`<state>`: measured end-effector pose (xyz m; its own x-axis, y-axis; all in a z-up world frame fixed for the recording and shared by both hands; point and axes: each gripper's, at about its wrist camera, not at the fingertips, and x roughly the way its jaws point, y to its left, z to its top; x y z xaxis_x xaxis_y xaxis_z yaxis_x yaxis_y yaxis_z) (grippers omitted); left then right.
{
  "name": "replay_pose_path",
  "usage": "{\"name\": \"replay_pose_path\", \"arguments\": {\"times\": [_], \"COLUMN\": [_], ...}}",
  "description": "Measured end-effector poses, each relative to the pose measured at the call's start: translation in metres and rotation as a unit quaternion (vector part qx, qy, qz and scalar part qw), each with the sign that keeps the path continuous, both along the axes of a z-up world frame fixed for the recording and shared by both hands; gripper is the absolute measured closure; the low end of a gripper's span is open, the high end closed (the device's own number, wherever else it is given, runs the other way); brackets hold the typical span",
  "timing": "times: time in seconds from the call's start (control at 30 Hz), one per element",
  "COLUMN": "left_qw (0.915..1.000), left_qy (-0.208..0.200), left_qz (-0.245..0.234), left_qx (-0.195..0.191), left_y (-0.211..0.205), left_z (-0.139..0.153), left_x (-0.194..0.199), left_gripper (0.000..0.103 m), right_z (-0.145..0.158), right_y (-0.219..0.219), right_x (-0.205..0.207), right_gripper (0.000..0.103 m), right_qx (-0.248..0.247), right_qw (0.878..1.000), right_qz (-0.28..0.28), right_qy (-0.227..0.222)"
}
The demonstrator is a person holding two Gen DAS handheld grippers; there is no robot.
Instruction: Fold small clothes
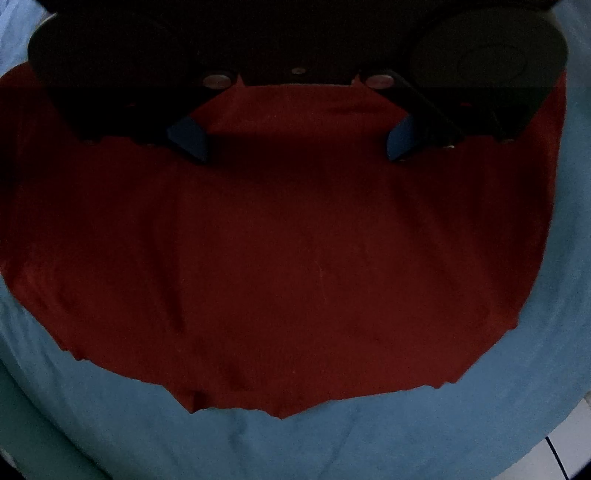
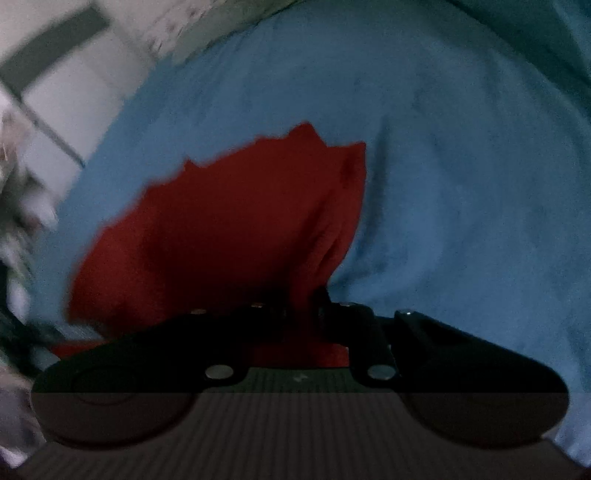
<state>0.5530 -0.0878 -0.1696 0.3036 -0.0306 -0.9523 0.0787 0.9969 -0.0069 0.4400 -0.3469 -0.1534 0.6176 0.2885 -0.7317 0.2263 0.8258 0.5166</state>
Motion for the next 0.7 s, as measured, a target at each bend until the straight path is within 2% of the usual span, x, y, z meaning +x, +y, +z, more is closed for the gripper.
{"name": "replay_pose_path", "arguments": {"times": [0.07,0.17,0.23,0.3,0.4,0.5,0.57,0.63,0.7], "left_qw": [1.0,0.9997,0.9996,0.9996,0.999,0.9986,0.9985,0.9984,0.9982], "left_qy": [0.003,0.007,0.002,-0.022,-0.039,-0.046,-0.044,-0.042,-0.046], "left_qz": [-0.003,-0.01,-0.016,-0.02,-0.017,-0.022,-0.028,-0.036,-0.038], "left_qx": [-0.005,-0.023,-0.022,-0.002,0.01,0.013,0.015,0.013,0.0], "left_y": [0.004,0.01,0.023,0.049,0.098,0.138,0.155,0.168,0.175], "left_z": [0.0,0.012,0.022,0.037,0.049,0.042,0.03,0.019,0.014], "left_x": [0.001,-0.002,-0.008,-0.022,-0.047,-0.068,-0.079,-0.09,-0.097], "left_gripper": [0.0,0.0,0.0,0.0,0.0,0.0,0.0,0.0,0.001], "right_z": [0.02,0.057,0.08,0.098,0.105,0.078,0.035,-0.002,-0.015], "right_y": [0.001,0.024,0.054,0.099,0.177,0.268,0.325,0.355,0.362], "right_x": [0.002,0.017,0.032,0.051,0.075,0.099,0.109,0.113,0.111], "right_gripper": [0.075,0.076,0.076,0.077,0.077,0.077,0.077,0.077,0.071], "right_qx": [0.059,0.098,0.101,0.1,0.088,0.053,0.015,-0.021,-0.022], "right_qw": [0.998,0.994,0.993,0.99,0.982,0.969,0.96,0.956,0.959], "right_qz": [-0.014,0.002,0.03,0.073,0.149,0.235,0.279,0.289,0.28], "right_qy": [-0.019,-0.048,-0.061,-0.07,-0.075,-0.048,-0.002,0.032,0.022]}}
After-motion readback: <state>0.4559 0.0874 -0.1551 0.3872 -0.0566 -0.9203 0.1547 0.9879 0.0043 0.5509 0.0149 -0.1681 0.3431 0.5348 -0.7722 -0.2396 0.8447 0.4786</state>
